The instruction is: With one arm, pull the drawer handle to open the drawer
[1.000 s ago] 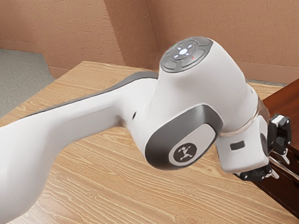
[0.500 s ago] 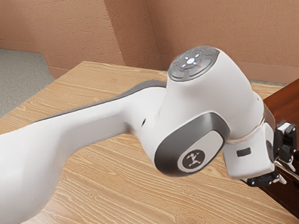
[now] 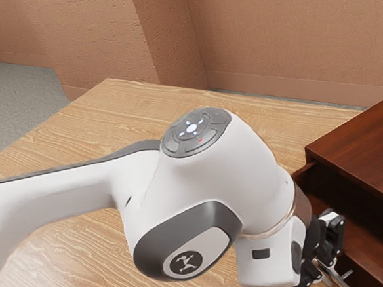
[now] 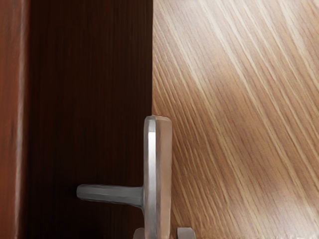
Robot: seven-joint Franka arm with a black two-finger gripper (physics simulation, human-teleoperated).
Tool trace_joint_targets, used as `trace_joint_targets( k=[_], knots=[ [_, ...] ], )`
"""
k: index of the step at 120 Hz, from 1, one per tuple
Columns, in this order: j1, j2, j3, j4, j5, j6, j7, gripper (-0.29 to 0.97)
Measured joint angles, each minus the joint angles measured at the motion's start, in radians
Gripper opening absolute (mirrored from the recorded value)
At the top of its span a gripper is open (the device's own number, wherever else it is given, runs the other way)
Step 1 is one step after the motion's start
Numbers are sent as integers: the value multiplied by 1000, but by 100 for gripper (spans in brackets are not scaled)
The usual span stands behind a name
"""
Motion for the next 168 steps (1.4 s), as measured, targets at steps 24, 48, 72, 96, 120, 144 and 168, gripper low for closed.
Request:
trace_joint_targets(
  k=[24, 48, 72, 96, 120, 144, 168],
  knots=[
    [-11, -120, -2, -133, 20, 11, -1, -11],
    [9, -207, -5, -217, 34, 13, -2, -9],
    [16, -258, -16, -261, 38, 13, -3, -8],
    [17, -262, -18, -263, 37, 7, -5, 1],
    [20, -278, -17, -256, 30, -2, -6, 14],
    [19, -325, -17, -135, -22, -75, -8, 21],
    [126, -308, 92, 152, -61, -434, -50, 41]
  ],
)
